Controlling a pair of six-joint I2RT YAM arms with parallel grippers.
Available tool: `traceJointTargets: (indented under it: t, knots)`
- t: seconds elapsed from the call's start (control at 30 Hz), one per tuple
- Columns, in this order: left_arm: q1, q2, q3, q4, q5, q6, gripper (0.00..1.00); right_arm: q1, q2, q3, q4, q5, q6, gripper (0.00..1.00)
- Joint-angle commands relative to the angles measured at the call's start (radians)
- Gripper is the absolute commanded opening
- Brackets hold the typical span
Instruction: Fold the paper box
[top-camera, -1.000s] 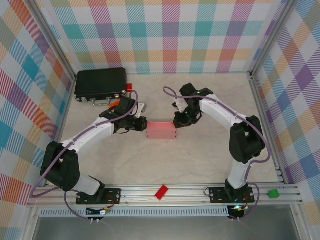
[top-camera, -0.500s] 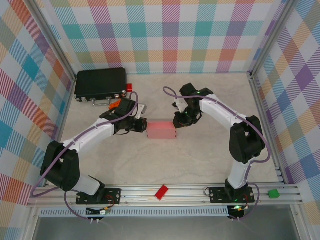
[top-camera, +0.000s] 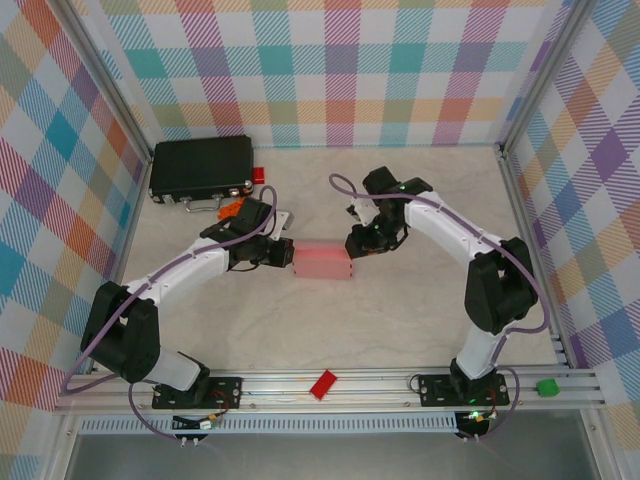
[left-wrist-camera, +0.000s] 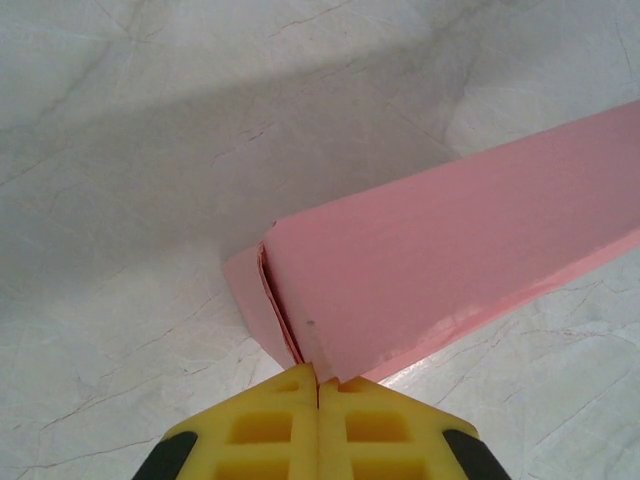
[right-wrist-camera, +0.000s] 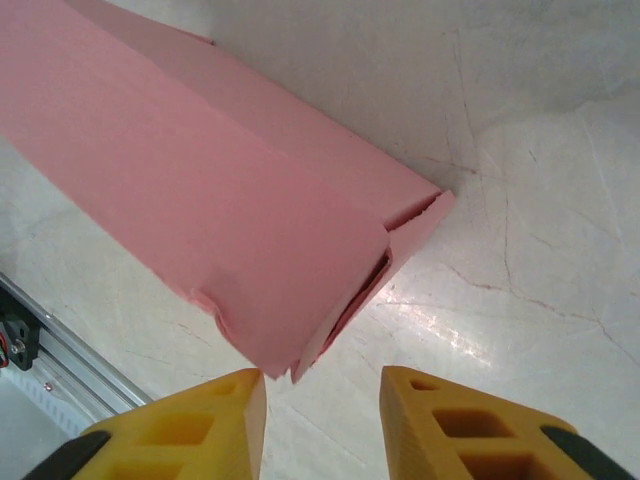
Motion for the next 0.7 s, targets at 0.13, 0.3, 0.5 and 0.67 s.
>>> traceJointTargets:
  t: [0.13,0.3,0.5,0.67]
  knots:
    - [-0.007,0.027,-0.007,-0.035,0.014,-0.012,0.04,0.004,-0.095,-0.048,0.020,-0.049,-0.050,0.40]
    - [-0.007,0.028,-0.003,-0.035,0.014,-0.012,0.04,-0.004,-0.144,-0.060,0.092,-0.118,-0.024,0.40]
    - [-0.007,0.027,-0.001,-0.036,0.015,-0.013,0.04,-0.010,-0.112,-0.031,0.132,-0.068,0.053,0.40]
    - [-0.007,0.023,-0.003,-0.037,0.016,-0.012,0.04,-0.010,-0.031,0.017,0.097,-0.020,0.083,0.36]
